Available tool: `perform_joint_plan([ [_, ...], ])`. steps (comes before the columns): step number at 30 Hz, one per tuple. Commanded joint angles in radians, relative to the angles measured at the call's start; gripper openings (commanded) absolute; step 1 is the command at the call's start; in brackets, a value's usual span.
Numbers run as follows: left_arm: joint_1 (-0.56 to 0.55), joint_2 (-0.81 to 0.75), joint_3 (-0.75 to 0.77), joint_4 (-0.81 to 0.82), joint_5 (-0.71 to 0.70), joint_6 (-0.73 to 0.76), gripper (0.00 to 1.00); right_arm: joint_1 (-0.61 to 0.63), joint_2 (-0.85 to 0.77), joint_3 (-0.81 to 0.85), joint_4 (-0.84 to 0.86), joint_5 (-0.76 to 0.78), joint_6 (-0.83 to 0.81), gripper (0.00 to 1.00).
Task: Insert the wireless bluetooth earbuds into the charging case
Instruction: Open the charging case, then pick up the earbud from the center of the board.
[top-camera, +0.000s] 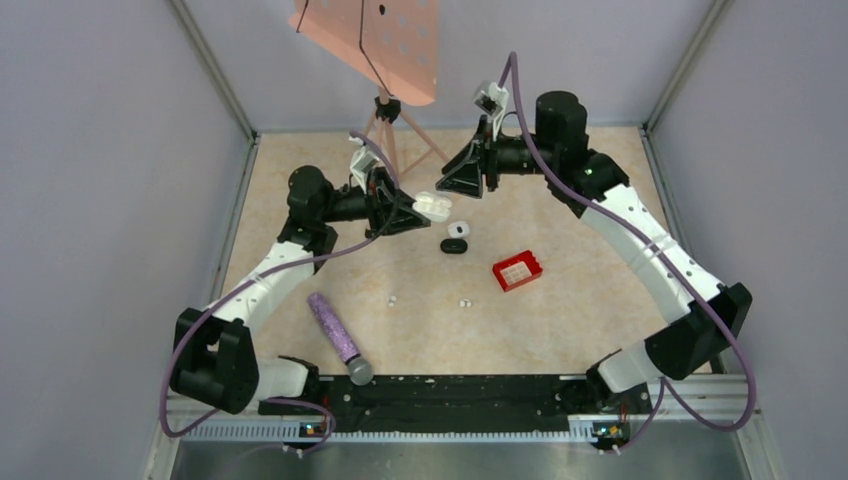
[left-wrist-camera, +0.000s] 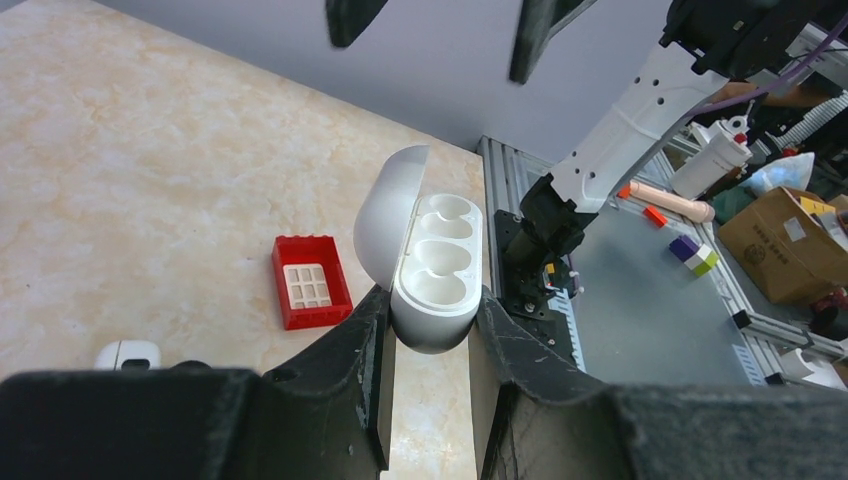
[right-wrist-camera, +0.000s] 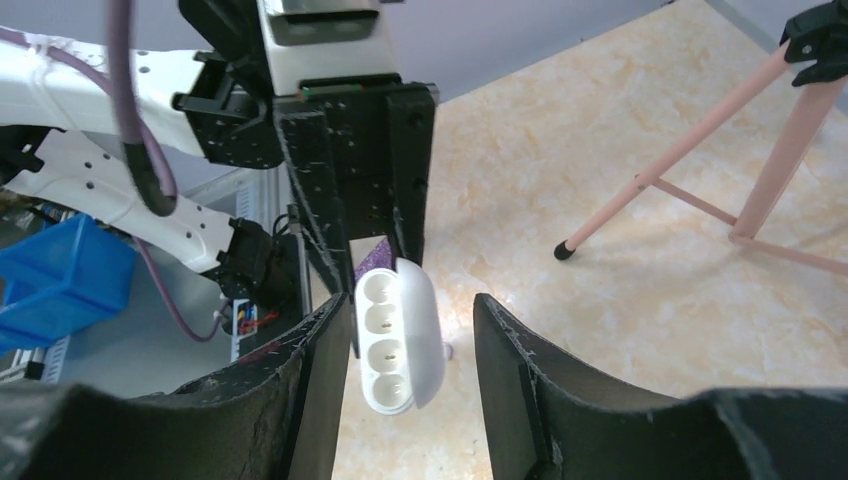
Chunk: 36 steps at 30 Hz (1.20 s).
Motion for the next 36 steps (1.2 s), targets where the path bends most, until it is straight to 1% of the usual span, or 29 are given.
perform_joint_plan([
  [1, 0.023, -0.027, -0.022, 0.020, -0.017, -0.005, 0.00, -0.019, -0.059, 0.069, -0.059, -0.031, -0.065, 0.48],
  [3, 0.047, -0.029, -0.030, 0.020, -0.027, -0.024, 0.00, -0.036, -0.086, 0.039, -0.102, -0.004, -0.101, 0.48],
  [5, 0.070, -0.038, -0.039, 0.020, -0.038, -0.040, 0.00, -0.049, -0.122, -0.034, -0.143, 0.018, -0.182, 0.47],
  [7, 0.095, -0.054, -0.052, 0.016, -0.056, -0.050, 0.00, -0.053, -0.160, -0.128, -0.171, 0.078, -0.237, 0.43],
  [11, 0.152, -0.087, -0.078, -0.020, -0.083, -0.063, 0.00, -0.053, -0.202, -0.321, -0.203, 0.118, -0.363, 0.36],
  [13, 0.174, -0.103, -0.089, -0.041, -0.094, -0.061, 0.00, -0.053, -0.182, -0.389, -0.218, 0.133, -0.411, 0.30],
  [14, 0.183, -0.112, -0.092, -0.048, -0.100, -0.061, 0.00, -0.048, -0.163, -0.424, -0.225, 0.140, -0.433, 0.29],
  [17, 0.201, -0.130, -0.098, -0.069, -0.113, -0.059, 0.00, -0.020, -0.093, -0.479, -0.230, 0.174, -0.501, 0.29],
  [19, 0.208, -0.138, -0.099, -0.081, -0.114, -0.057, 0.00, 0.008, -0.055, -0.515, -0.220, 0.203, -0.545, 0.32],
  [23, 0.223, -0.151, -0.103, -0.087, -0.126, -0.058, 0.00, 0.041, 0.045, -0.529, -0.227, 0.217, -0.589, 0.32],
  [27, 0.241, -0.169, -0.114, -0.089, -0.131, -0.063, 0.00, 0.065, 0.126, -0.506, -0.228, 0.219, -0.599, 0.31],
  [36, 0.285, -0.194, -0.143, -0.096, -0.170, -0.091, 0.00, 0.103, 0.231, -0.485, -0.207, 0.222, -0.591, 0.29],
])
